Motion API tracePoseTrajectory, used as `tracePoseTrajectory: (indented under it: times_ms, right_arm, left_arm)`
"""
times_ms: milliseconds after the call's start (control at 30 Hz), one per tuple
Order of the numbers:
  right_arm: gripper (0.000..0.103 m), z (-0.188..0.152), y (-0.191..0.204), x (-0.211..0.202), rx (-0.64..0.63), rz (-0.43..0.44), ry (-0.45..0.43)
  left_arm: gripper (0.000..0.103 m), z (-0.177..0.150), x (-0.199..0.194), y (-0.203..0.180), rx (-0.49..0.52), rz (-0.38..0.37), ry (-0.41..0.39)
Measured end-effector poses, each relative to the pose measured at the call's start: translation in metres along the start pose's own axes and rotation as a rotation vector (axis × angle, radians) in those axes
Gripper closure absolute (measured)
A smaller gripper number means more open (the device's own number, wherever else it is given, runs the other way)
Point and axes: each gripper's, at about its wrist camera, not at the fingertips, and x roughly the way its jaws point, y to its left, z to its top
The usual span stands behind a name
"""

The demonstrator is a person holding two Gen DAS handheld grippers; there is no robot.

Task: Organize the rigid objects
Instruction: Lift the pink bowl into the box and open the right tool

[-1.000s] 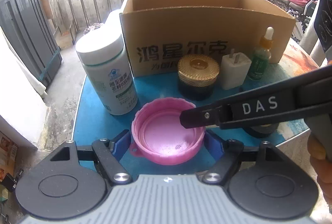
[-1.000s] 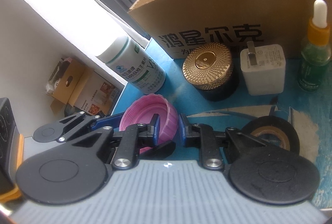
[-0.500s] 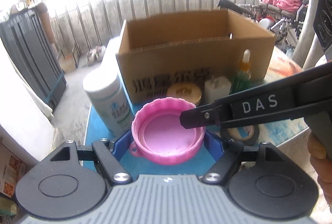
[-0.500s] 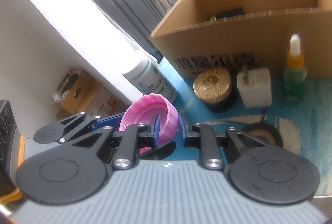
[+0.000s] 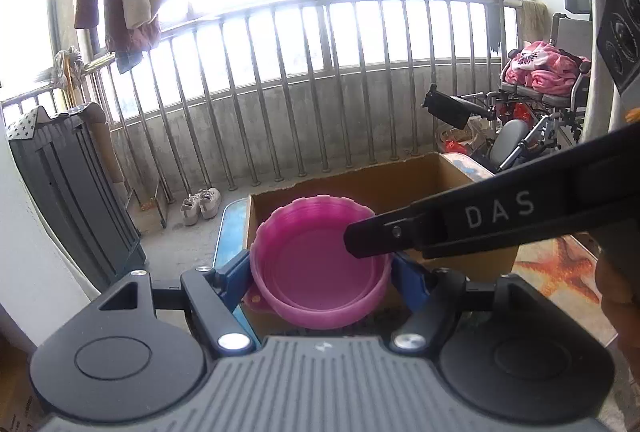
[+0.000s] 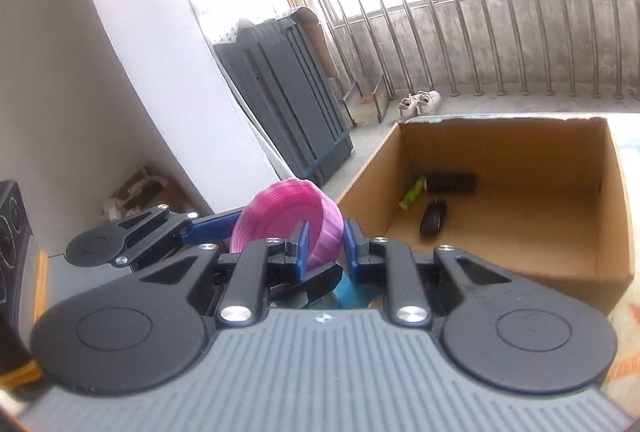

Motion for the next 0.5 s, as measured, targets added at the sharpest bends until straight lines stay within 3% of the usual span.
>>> tracePoseTrajectory:
  times_ms: [200, 333, 500]
  right_arm:
    - [0.085, 0.06, -0.04, 0.032, 0.031, -0.001, 0.093]
    - [0.085, 0.081, -0.084, 0.078, 0.128, 0.01, 0.228]
    - [0.086, 0.076, -0.133, 0.132, 0.252, 0.016, 0.386]
  left_arm:
    - [0.028, 0.038, 0.051, 0.006, -0.041, -0.008, 0.059]
    - [0.028, 0.044, 0.105, 0.017, -0.089, -0.032, 0.176]
    - [0.029, 0.028, 0.163, 0.024, -0.118, -0.055, 0.344]
